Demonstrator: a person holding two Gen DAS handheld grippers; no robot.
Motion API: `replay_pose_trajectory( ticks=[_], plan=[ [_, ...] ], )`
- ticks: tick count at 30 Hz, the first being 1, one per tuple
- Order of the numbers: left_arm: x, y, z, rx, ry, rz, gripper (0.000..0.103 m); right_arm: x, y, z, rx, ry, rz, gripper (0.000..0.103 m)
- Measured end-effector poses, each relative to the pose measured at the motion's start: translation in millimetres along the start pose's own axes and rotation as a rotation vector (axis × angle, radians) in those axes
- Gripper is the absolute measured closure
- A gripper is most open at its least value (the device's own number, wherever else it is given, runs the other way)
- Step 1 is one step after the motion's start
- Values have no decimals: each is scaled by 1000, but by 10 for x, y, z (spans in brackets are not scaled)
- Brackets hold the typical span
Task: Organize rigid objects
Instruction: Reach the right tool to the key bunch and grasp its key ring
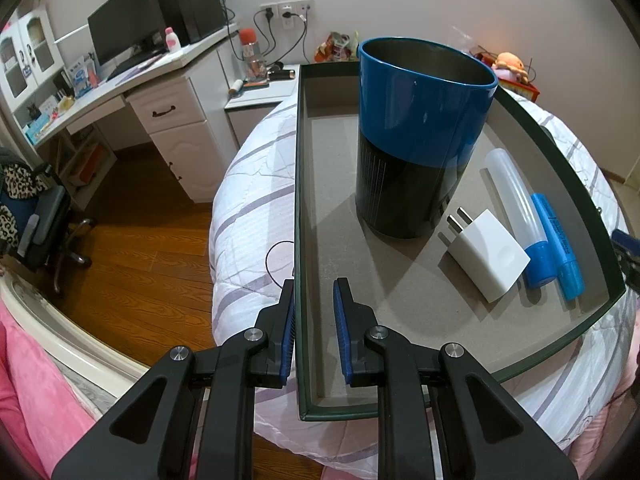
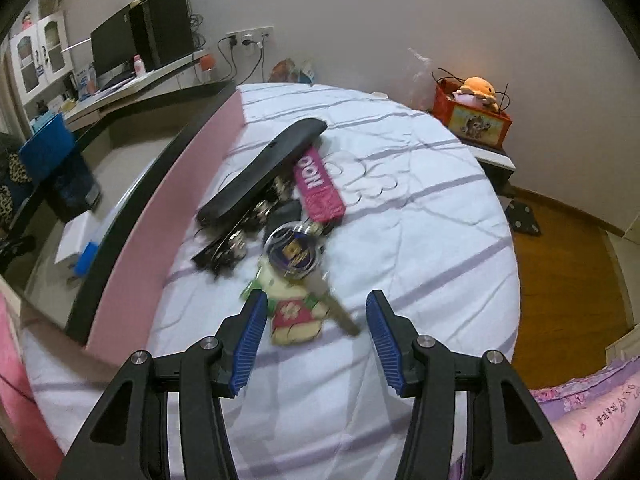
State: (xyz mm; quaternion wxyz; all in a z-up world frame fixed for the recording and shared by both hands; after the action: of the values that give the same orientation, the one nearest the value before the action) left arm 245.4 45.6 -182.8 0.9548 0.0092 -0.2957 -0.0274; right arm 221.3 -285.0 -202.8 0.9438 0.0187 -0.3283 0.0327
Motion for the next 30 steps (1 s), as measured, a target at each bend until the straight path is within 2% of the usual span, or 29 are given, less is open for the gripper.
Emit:
replay_pose_trajectory(
  ticks=[6, 8, 13, 15, 16, 17, 28, 30],
  plan=[
    [0, -2, -1, 0, 0, -1, 86, 148, 39, -156, 46, -5, 14, 48],
    [0, -2, -1, 1, 0, 0, 86, 181, 76, -220, 55, 6, 30, 38],
    [4, -1, -2, 0, 0, -1, 86, 214, 124, -313, 53, -4, 61, 38],
    [4, -1, -3, 0, -1, 0, 86, 220, 107, -317, 62, -13, 61, 44],
    [4, 0, -3, -1, -1, -1, 86, 221, 98, -312, 56, -18, 62, 57],
    [4, 0, -2, -1, -1, -1, 86, 218, 90, -298, 60, -24, 63, 63],
    [8, -6, -3, -1, 0, -1, 86, 210, 60, -82, 89, -78, 28, 69],
    [7, -6, -3, -1, 0, -1, 86, 221, 85, -60, 107, -62, 30, 72]
  ],
)
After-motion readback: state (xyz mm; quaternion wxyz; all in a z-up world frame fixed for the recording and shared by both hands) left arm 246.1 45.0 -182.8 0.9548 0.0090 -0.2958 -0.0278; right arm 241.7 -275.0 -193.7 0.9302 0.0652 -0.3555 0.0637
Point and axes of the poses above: each gripper's, at about its wrist camera, not at the fingertips, and z roughly against the way its jaws point, y to its left, x to its top, the point moved 6 cm from there along -z, roughly the way its jaws point, and after that the axes turned 3 degrees about -x, right-handed, at the moved point
